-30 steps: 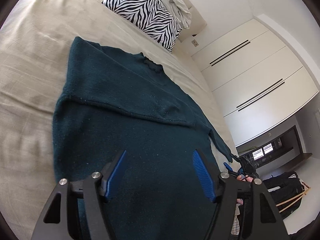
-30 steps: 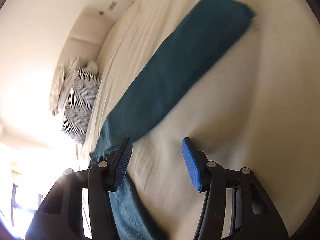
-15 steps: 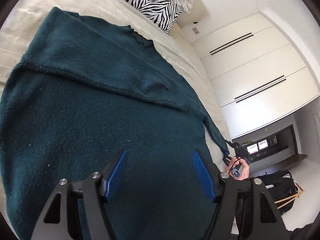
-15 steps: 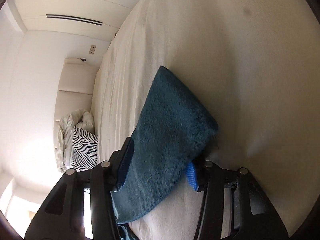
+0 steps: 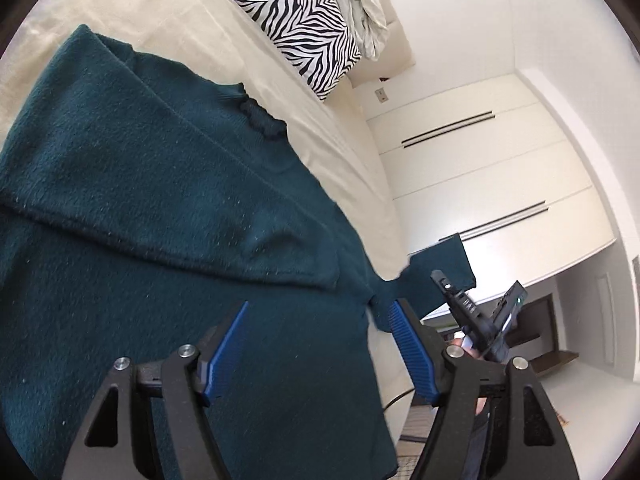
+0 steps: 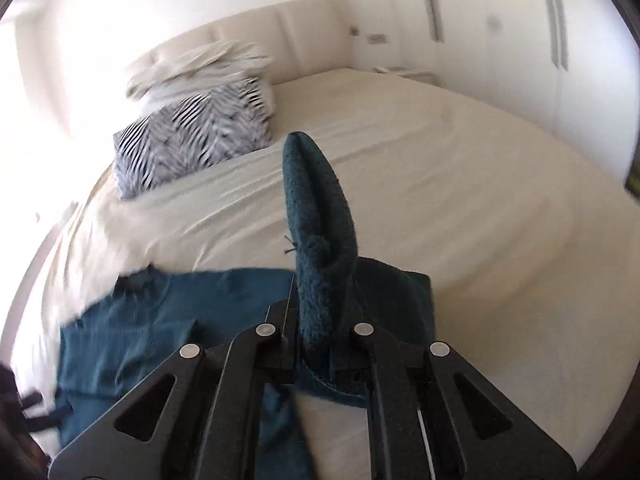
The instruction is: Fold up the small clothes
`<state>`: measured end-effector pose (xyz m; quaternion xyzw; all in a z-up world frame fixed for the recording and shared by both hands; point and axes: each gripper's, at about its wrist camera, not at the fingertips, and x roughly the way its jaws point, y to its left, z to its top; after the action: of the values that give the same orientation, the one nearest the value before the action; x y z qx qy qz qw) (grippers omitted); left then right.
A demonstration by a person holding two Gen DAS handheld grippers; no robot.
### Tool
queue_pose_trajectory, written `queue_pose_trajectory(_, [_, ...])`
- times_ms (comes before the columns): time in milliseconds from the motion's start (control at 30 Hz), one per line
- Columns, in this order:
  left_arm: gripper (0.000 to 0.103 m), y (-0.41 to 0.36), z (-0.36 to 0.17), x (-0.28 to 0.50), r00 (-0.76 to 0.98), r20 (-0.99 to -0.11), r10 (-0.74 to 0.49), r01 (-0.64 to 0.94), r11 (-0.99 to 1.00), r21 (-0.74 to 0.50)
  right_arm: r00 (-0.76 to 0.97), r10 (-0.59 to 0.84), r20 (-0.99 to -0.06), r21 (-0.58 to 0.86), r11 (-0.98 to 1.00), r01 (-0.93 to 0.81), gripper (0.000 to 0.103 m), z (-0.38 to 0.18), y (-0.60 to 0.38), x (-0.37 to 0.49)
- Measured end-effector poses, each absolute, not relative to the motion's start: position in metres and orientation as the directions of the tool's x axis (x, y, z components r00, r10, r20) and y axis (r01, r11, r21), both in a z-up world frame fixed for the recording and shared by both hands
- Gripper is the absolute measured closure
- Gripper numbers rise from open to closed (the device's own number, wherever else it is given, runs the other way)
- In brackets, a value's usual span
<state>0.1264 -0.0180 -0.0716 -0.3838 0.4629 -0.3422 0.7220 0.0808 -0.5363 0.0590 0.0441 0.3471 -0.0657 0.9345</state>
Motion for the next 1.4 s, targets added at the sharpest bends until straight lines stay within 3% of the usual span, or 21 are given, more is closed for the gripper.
queue_pose_trajectory(133, [0.026, -0.017, -0.078, 0.14, 0.329, -0.358, -0.874, 0.09, 0.407, -0.909, 0.738, -0.073, -0.671, -0.223, 0.969, -0.106, 0.096, 0.023, -0.397, 0.08])
queue_pose_trajectory(300, [0.02, -0.027, -0.091, 0.157, 0.276, -0.347, -0.896, 0.023, 0.368, -0.93, 0.688, -0.058, -0.723, -0.282, 0.935, -0.217, 0.096, -0.026, -0.317, 0.06])
queue_pose_trajectory(567, [0.02, -0.059, -0.109, 0.183, 0.194, -0.325, -0.926, -0.064, 0.319, -0.946, 0.678, -0.068, -0.732, -0.3, 0.925, -0.232, 0.096, -0.057, -0.31, 0.045])
queue_pose_trajectory(667, [0.044, -0.076, -0.114, 0.188, 0.135, -0.341, -0.93, -0.076, 0.334, -0.94, 0.676, -0.047, -0.735, -0.266, 0.938, -0.223, 0.095, -0.057, -0.31, 0.07])
queue_pose_trajectory(733, [0.067, -0.085, -0.118, 0.188, 0.108, -0.348, -0.931, -0.078, 0.341, -0.937, 0.668, -0.029, -0.744, -0.236, 0.946, -0.221, 0.095, -0.054, -0.313, 0.068])
queue_pose_trajectory(767, [0.074, -0.087, -0.118, 0.189, 0.102, -0.357, -0.929, -0.075, 0.351, -0.934, 0.664, -0.027, -0.747, -0.231, 0.947, -0.222, 0.094, -0.055, -0.313, 0.067])
queue_pose_trajectory(800, [0.091, -0.088, -0.118, 0.19, 0.104, -0.366, -0.925, -0.073, 0.359, -0.93, 0.661, -0.027, -0.75, -0.23, 0.947, -0.222, 0.093, -0.056, -0.313, 0.065])
queue_pose_trajectory(867, [0.095, -0.087, -0.115, 0.193, 0.113, -0.373, -0.921, -0.068, 0.368, -0.927, 0.657, -0.007, -0.753, -0.211, 0.949, -0.232, 0.088, -0.055, -0.316, 0.06])
queue_pose_trajectory(1033, [0.095, -0.079, -0.075, 0.197, 0.159, -0.412, -0.897, 0.058, 0.425, -0.903, 0.643, 0.127, -0.755, -0.021, 0.976, -0.216, 0.071, -0.045, -0.351, 0.035])
queue_pose_trajectory(1100, [0.095, -0.072, -0.053, 0.201, 0.186, -0.435, -0.881, 0.119, 0.46, -0.88, 0.639, 0.189, -0.745, 0.101, 0.98, -0.172, 0.047, -0.043, -0.374, 0.03])
queue_pose_trajectory(1267, [0.095, -0.05, -0.02, 0.215, 0.259, -0.495, -0.829, 0.208, 0.549, -0.81, 0.603, 0.34, -0.722, 0.442, 0.897, 0.023, 0.046, -0.06, -0.446, 0.036])
queue_pose_trajectory(1400, [0.095, -0.022, -0.031, 0.226, 0.293, -0.542, -0.788, 0.166, 0.6, -0.783, 0.622, 0.412, -0.665, 0.631, 0.756, 0.174, 0.046, -0.076, -0.493, 0.035])
